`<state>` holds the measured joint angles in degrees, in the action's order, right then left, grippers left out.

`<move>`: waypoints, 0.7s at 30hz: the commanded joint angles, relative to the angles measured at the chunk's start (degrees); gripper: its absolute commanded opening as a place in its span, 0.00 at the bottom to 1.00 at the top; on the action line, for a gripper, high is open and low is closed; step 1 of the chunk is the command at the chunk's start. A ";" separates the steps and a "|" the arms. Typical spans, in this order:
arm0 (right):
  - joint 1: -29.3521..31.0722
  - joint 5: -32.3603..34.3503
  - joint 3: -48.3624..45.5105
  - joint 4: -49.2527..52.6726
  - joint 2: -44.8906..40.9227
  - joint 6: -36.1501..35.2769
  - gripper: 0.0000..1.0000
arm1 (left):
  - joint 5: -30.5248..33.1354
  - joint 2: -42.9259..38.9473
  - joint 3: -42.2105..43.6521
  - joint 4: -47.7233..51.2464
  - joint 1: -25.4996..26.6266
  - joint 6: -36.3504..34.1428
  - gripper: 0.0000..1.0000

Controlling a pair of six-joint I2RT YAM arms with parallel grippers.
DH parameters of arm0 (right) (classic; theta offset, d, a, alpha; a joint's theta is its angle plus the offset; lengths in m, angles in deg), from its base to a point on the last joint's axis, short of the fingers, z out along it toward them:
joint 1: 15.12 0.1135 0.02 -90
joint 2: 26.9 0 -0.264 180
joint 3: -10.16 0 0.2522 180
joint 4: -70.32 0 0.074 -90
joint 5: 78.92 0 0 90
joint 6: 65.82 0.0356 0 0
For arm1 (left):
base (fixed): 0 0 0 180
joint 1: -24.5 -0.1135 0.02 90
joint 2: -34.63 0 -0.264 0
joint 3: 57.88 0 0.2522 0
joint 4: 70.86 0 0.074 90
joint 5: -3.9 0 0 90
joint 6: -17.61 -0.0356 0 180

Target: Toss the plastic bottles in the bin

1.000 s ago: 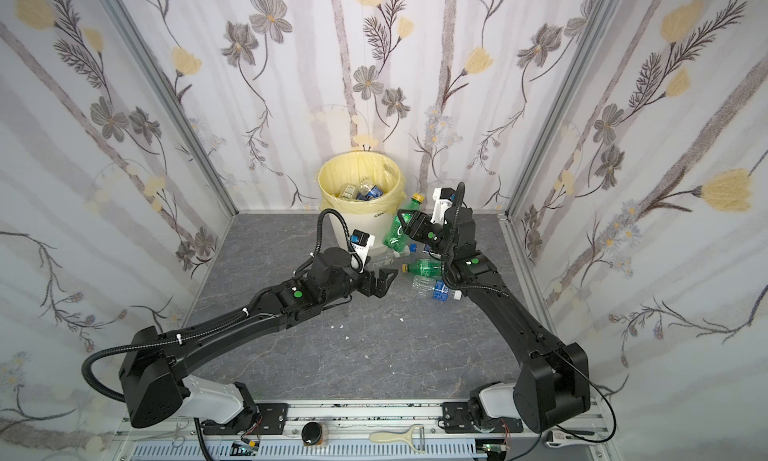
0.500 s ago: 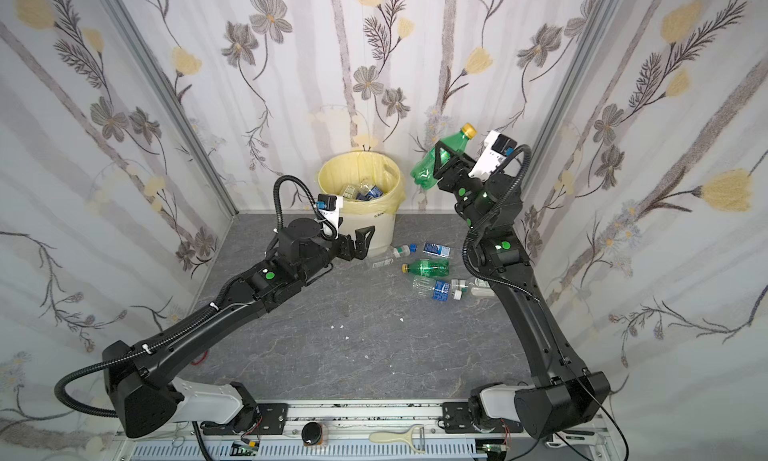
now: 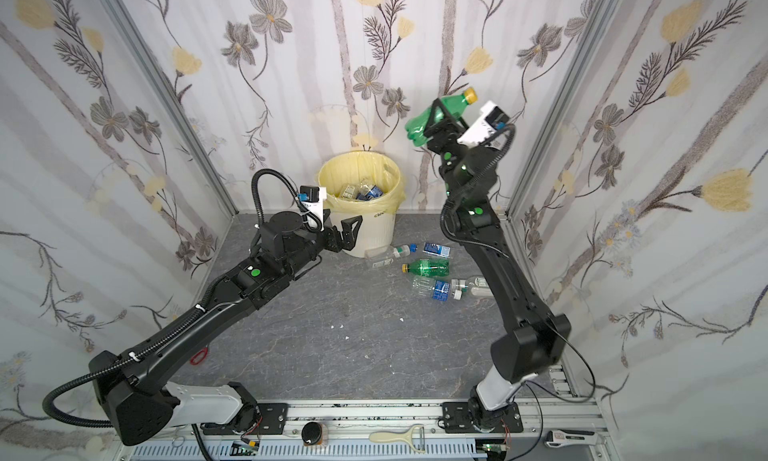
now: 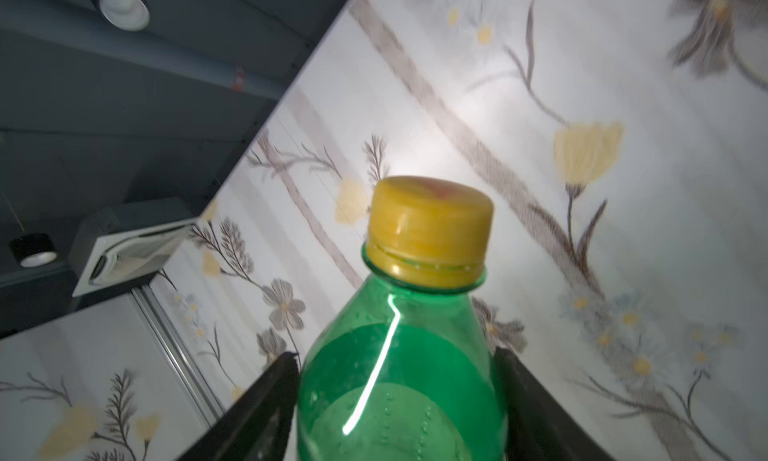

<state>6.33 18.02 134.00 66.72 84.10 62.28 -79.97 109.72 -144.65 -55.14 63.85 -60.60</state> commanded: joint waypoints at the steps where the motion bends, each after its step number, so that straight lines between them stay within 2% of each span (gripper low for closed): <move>1: 2.33 -4.55 8.26 13.38 7.22 0.90 0.97 | -0.92 -1.11 1.90 -0.46 -0.37 1.02 1.00; 9: 2.28 -3.55 5.16 12.45 3.81 -0.61 1.00 | -1.03 -4.66 7.17 -0.37 -1.11 2.69 1.00; 21: 0.22 -5.09 -6.73 11.92 -5.88 -1.56 1.00 | -4.09 -3.22 6.83 -0.37 -1.11 6.41 1.00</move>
<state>6.90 13.96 129.61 80.33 80.14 61.41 -82.90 106.51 -137.42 -54.62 62.74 -55.79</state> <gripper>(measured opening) 0.995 0.998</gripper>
